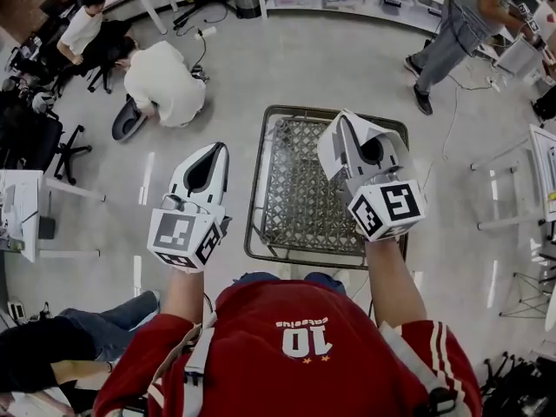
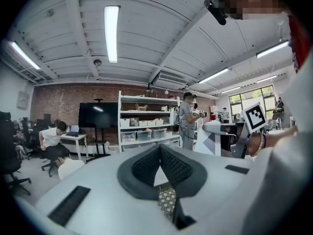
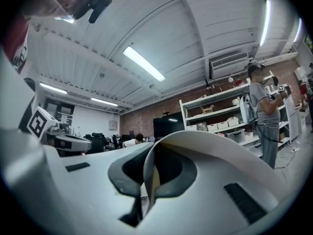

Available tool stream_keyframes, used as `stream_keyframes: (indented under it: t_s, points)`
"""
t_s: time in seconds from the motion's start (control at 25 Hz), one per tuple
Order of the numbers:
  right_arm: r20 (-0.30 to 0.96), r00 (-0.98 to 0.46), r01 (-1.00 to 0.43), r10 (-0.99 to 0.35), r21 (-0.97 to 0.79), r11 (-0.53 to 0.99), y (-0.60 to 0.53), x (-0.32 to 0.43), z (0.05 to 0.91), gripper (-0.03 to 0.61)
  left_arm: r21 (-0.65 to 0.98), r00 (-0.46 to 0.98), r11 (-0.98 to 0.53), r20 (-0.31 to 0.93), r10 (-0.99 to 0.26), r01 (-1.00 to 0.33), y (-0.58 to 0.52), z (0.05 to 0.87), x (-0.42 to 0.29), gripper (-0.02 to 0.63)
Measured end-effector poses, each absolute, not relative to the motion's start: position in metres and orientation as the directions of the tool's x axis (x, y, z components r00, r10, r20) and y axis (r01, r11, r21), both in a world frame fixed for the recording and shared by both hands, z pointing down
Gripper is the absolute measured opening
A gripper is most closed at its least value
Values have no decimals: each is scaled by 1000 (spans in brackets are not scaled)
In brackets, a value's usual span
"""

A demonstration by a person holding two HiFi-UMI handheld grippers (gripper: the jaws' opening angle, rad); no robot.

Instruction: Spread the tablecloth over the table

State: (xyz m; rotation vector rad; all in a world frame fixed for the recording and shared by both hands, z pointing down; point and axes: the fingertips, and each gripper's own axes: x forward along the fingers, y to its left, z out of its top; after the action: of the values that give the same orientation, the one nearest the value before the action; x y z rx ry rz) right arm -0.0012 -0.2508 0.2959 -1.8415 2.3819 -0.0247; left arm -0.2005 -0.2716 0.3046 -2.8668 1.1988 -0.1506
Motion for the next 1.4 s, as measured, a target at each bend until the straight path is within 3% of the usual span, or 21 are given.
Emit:
stream_keyframes:
  t_s: [0.64,1.4]
  points:
    - [-46,-446,-887,-894,-108,448,-312,-158,337,14,-50,632,-640,115,-766,-767,-290,329,-303,6]
    - [284,-527,-847,-801,-109,520,-334,-251,467,18,-14,577,-585,145,-804,-811,-283,358,-365,6]
